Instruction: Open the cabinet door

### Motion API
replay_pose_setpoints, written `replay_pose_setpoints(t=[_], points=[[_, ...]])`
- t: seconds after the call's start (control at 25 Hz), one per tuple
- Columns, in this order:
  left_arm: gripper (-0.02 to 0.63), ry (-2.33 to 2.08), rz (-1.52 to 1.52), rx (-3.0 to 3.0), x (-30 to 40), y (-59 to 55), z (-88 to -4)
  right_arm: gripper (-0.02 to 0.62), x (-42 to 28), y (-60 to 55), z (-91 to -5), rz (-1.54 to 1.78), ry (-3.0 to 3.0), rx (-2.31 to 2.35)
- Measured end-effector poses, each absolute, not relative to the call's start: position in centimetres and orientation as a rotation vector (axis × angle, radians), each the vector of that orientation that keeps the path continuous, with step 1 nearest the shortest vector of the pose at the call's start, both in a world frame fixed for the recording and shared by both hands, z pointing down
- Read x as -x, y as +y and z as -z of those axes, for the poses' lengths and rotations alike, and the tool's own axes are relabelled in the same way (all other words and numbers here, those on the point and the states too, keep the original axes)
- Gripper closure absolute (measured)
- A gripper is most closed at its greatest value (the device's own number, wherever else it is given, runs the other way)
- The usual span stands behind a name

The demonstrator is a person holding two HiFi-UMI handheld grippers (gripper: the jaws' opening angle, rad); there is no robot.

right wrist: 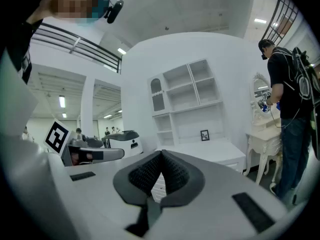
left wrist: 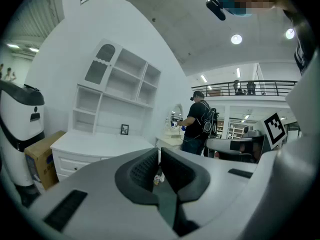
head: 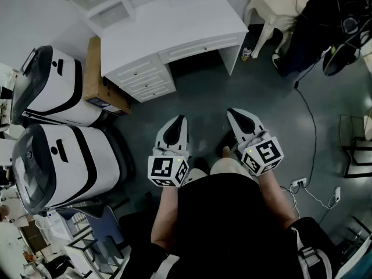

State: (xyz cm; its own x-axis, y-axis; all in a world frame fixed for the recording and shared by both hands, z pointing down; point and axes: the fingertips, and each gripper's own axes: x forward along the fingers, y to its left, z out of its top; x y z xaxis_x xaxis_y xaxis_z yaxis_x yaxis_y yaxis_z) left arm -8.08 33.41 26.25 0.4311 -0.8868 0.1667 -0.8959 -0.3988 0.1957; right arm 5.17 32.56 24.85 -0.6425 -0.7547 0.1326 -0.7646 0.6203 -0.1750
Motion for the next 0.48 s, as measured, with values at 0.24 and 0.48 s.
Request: replay_pose_setpoints(t=[0.24,0.48], points=[[0.572,-1.555,-0.065,-2.427,8.7,33.9,-26.2,0.581,-4.7,32.9,-24.6,-0.321,-2.794,-1.319],[0.572,-1.572,-0.055,-2.409,10.1,34.3,-26.4,0.581,-3.3,32.9,-24.5,-0.338,-2.827,-1.339]])
